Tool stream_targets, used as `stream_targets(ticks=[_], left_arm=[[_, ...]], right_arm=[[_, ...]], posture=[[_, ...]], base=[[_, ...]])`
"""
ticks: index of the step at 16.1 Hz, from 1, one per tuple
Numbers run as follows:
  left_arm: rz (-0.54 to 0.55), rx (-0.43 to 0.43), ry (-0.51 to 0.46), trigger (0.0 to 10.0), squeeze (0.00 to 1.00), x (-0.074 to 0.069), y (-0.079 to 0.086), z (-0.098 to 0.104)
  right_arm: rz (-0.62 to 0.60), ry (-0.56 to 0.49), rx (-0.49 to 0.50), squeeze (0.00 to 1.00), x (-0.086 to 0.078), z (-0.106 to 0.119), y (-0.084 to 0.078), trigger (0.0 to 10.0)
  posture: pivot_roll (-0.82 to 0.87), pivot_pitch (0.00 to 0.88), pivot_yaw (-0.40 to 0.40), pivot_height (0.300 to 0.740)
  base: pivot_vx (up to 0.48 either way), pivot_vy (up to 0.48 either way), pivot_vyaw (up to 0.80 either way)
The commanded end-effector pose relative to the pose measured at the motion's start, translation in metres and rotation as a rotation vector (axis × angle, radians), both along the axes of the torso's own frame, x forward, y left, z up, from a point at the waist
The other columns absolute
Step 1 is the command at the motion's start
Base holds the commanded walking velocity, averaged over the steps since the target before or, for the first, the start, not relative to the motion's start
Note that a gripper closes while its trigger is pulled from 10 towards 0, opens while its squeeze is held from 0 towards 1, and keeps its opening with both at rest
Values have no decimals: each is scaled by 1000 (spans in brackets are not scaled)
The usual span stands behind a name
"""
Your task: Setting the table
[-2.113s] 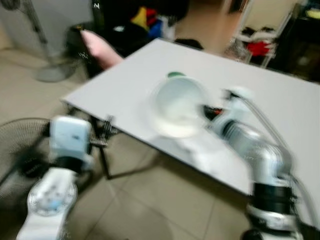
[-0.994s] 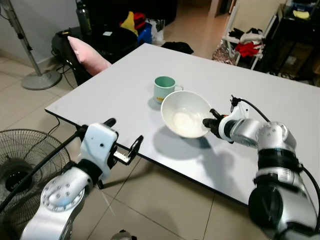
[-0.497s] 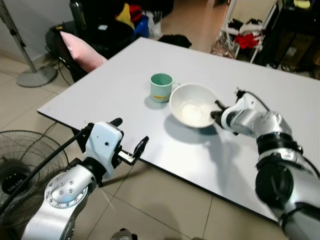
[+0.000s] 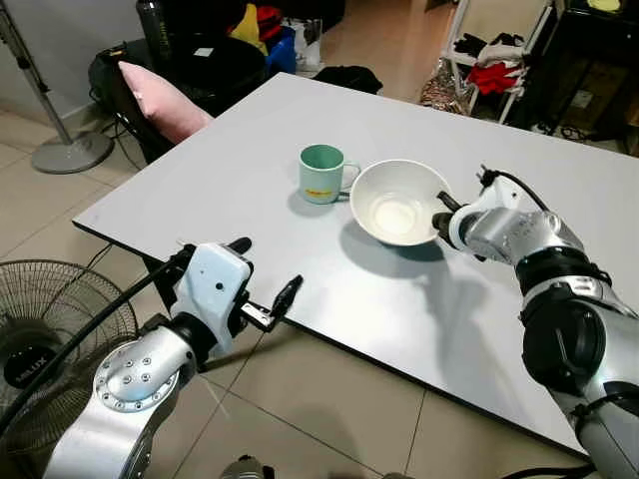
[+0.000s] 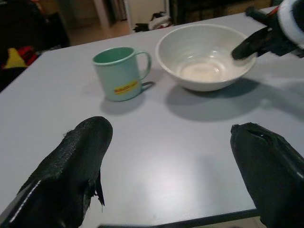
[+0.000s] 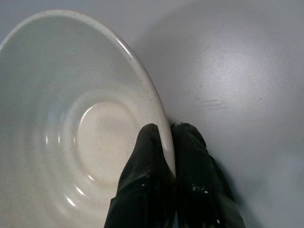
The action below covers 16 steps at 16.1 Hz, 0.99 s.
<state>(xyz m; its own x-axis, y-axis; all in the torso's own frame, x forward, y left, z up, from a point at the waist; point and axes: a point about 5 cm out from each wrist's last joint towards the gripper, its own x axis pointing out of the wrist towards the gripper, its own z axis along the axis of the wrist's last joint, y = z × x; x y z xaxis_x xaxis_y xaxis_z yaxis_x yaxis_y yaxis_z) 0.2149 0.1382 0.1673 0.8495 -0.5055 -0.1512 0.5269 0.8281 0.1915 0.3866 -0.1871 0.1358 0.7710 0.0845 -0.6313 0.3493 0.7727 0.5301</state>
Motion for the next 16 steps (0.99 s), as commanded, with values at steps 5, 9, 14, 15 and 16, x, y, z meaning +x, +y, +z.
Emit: stream_targets(ticks=[5, 9, 14, 15, 16], left_arm=[[-40, -48, -18, 10000, 0, 0, -8, 7], [-30, -43, -28, 10000, 0, 2, -5, 8], [-27, -59, -42, 10000, 0, 2, -1, 13], [-27, -61, -45, 10000, 0, 2, 0, 14], [-25, -68, -51, 10000, 0, 2, 0, 16]], right_arm=[[-7, -43, 17, 1000, 7, 14, 0, 10000], [4, -63, 20, 1000, 9, 20, 0, 10000], [38, -113, 88, 988, 8, 40, -18, 10000], [53, -126, 109, 0, 8, 45, -20, 10000], [70, -139, 128, 0, 8, 51, -22, 10000]], posture=[[16, 43, -8, 740], [11, 36, -2, 740], [-6, 9, 15, 740], [-7, 4, 16, 740], [-6, 0, 15, 740]], base=[[0, 0, 0], [0, 0, 0], [0, 0, 0], [0, 0, 0], [0, 0, 0]])
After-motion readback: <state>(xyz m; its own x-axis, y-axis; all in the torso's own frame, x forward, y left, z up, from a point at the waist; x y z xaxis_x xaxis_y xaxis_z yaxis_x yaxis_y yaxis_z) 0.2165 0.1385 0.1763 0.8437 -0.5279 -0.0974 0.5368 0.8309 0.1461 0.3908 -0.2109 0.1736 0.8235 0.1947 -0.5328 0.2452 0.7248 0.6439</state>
